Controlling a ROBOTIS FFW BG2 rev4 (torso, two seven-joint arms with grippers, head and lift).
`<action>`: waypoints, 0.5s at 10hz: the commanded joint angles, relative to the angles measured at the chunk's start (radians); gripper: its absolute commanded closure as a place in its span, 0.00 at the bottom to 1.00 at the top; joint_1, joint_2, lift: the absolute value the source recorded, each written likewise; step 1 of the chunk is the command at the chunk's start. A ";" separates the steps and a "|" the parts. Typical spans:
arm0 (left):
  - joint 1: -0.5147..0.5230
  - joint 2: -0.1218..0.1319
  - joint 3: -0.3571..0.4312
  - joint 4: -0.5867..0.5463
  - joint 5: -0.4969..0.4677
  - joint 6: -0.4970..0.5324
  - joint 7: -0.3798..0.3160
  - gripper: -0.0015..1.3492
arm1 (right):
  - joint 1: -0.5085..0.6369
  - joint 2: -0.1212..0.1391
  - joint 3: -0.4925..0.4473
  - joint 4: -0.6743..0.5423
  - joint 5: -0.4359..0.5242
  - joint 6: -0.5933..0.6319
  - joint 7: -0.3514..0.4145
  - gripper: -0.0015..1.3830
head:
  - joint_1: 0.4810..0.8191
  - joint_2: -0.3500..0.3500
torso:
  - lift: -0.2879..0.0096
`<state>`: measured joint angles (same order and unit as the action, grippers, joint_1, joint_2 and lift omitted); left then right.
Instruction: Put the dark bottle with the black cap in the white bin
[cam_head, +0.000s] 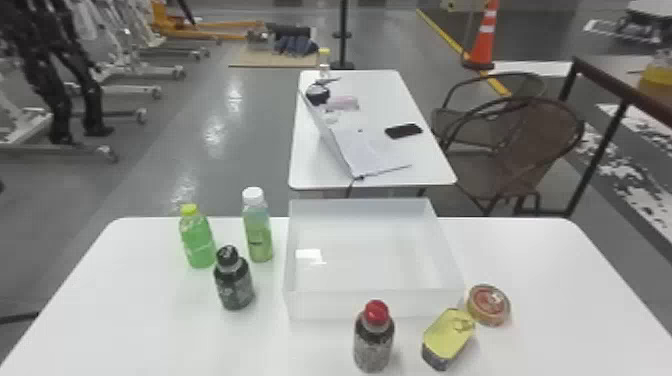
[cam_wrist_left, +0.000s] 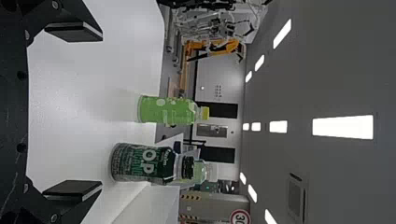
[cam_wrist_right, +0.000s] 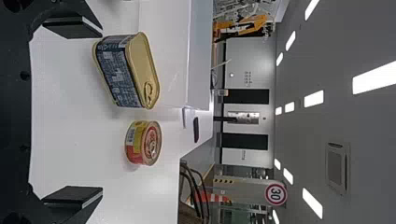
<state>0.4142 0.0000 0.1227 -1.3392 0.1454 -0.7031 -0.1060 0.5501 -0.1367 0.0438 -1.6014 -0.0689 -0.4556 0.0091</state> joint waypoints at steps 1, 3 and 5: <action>0.002 -0.003 -0.005 -0.003 0.002 0.014 0.000 0.13 | 0.001 0.000 0.001 0.000 0.000 0.000 0.000 0.08 | 0.20 0.50 | 0.63; 0.006 -0.003 -0.011 -0.009 0.002 0.037 -0.001 0.13 | 0.001 0.000 -0.001 0.000 0.000 0.002 -0.001 0.08 | 0.20 0.50 | 0.63; 0.006 -0.003 -0.011 -0.012 0.002 0.045 0.000 0.13 | 0.004 0.000 0.001 0.001 -0.014 0.002 -0.006 0.08 | 0.20 0.50 | 0.63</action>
<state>0.4209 0.0000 0.1119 -1.3502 0.1472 -0.6606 -0.1071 0.5534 -0.1369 0.0441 -1.6005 -0.0795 -0.4541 0.0041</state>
